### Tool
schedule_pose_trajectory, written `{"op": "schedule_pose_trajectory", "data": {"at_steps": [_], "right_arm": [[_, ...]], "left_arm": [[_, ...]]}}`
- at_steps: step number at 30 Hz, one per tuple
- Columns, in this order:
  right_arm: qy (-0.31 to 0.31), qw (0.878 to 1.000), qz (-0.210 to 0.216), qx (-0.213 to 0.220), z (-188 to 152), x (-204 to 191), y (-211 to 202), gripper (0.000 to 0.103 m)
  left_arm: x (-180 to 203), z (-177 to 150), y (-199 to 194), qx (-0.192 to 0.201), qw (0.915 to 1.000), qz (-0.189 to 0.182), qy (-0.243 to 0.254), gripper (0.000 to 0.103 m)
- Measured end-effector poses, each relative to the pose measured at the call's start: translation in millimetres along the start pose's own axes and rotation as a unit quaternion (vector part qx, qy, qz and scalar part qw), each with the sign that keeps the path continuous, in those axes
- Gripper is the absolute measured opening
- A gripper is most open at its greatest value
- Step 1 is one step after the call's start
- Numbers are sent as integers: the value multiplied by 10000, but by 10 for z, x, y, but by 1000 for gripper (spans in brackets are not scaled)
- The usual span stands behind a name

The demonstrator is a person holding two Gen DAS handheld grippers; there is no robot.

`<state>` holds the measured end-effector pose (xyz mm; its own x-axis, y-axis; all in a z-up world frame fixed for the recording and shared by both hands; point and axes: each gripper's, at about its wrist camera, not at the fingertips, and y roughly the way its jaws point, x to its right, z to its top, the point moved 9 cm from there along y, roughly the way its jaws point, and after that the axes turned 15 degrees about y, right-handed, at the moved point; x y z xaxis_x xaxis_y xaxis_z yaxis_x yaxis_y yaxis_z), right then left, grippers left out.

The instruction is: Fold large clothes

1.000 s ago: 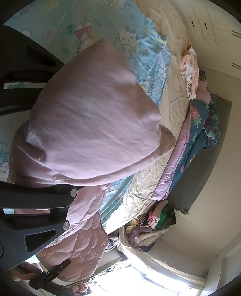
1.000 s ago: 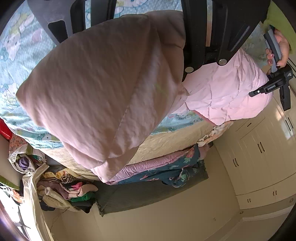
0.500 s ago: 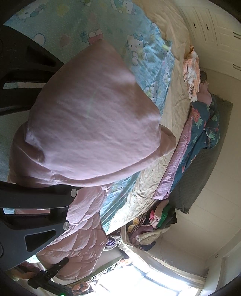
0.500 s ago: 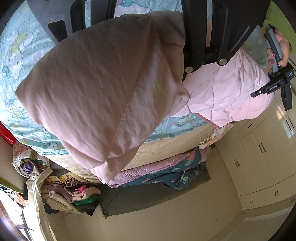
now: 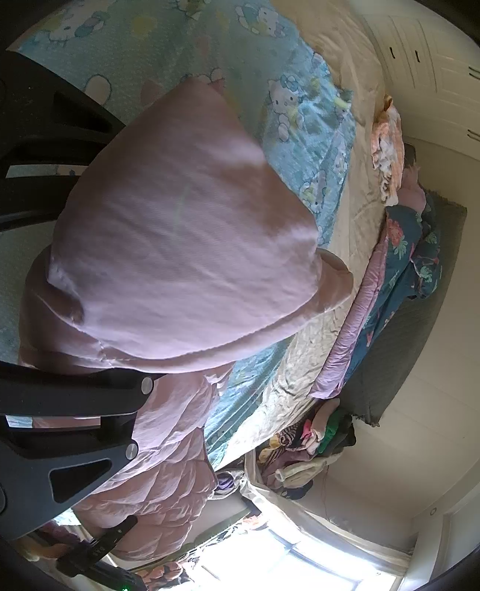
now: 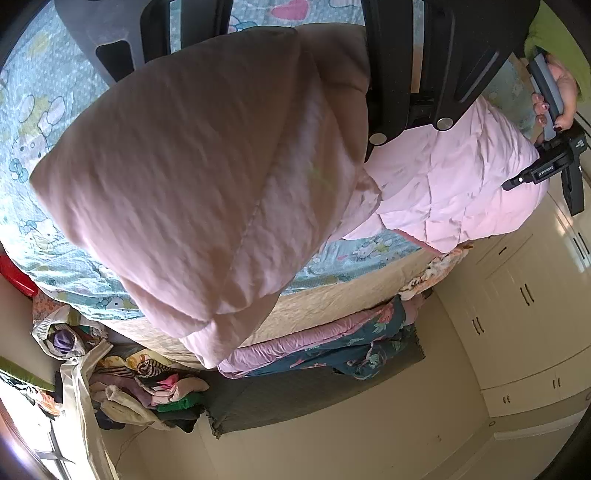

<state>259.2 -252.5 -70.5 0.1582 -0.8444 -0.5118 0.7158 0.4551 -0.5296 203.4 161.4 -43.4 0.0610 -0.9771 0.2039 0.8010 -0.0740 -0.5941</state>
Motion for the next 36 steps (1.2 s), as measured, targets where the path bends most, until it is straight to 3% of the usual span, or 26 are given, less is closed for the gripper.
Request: {"op": "schedule_pose_trajectory", "data": {"at_steps": [22, 36], "right_arm": [[284, 9995, 8, -129, -62, 135, -45, 35], [775, 9935, -515, -660, -149, 551, 533, 45]], "left_arm": [[-144, -408, -146, -195, 9997, 3, -164, 36], [-261, -664, 42, -462, 9984, 163, -283, 43]]}}
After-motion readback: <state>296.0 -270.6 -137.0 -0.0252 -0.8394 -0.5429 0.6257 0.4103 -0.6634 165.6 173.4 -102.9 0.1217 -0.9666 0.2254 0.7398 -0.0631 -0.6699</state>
